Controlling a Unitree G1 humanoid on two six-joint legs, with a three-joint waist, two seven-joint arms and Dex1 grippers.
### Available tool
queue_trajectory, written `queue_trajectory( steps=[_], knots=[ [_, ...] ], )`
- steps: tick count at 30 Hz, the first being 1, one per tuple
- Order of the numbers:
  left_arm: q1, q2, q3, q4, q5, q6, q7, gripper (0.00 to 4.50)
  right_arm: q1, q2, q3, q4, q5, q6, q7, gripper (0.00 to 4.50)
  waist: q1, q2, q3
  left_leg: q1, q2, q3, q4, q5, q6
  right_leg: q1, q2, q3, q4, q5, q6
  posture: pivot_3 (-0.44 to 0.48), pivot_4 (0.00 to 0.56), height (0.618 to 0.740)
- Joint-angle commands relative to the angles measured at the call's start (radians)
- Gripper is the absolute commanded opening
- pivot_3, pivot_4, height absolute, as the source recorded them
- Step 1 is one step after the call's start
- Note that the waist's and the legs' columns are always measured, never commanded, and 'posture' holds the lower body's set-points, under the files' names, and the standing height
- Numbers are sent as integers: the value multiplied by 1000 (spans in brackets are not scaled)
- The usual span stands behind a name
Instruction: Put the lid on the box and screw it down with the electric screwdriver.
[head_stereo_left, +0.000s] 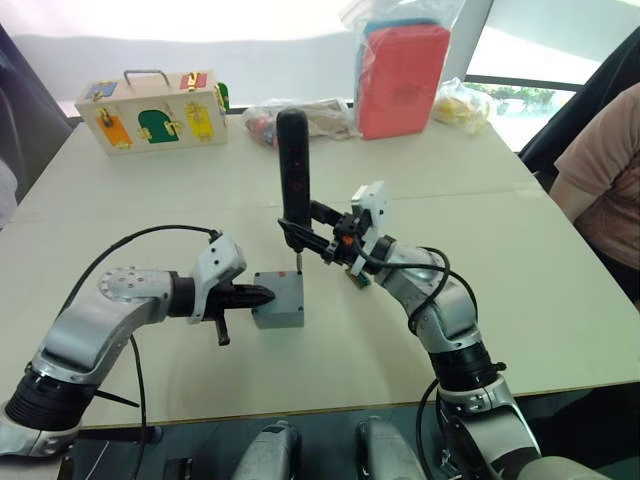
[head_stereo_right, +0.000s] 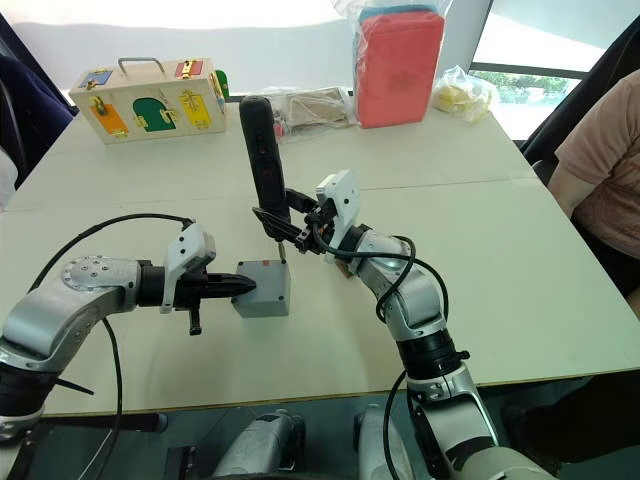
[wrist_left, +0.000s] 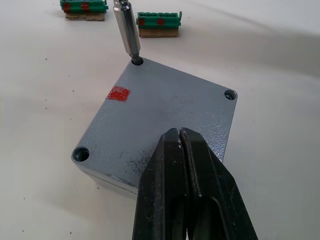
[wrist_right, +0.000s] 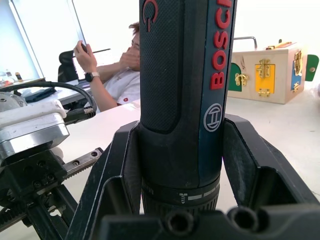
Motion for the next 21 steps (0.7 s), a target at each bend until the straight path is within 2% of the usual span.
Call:
queue_trajectory(
  steps=[1,7,11,21],
  knots=[
    [11,9,9,-19,-1,9,-2,0,33,-2,17,-17,-7,15,-2,1825,0,0,0,0,0,0,0,0,0,0,0,0,0,0,0,0,150,740],
    [16,6,3,-18,1,8,-3,0,89,-18,44,-10,-31,22,-1,1825,0,0,-2,4,0,0,-1,0,0,4,0,0,-1,0,0,0,150,740],
    [20,4,2,-25,-1,12,0,0,107,-24,54,-4,-38,19,2,1825,0,0,-2,17,0,0,-6,-5,7,16,0,0,-4,-1,0,0,150,740],
    [29,-8,0,-50,-3,27,15,0,99,-41,95,20,-65,14,27,1825,0,0,-6,17,0,0,-6,-4,7,16,0,0,-4,-1,0,0,150,740]
  ],
)
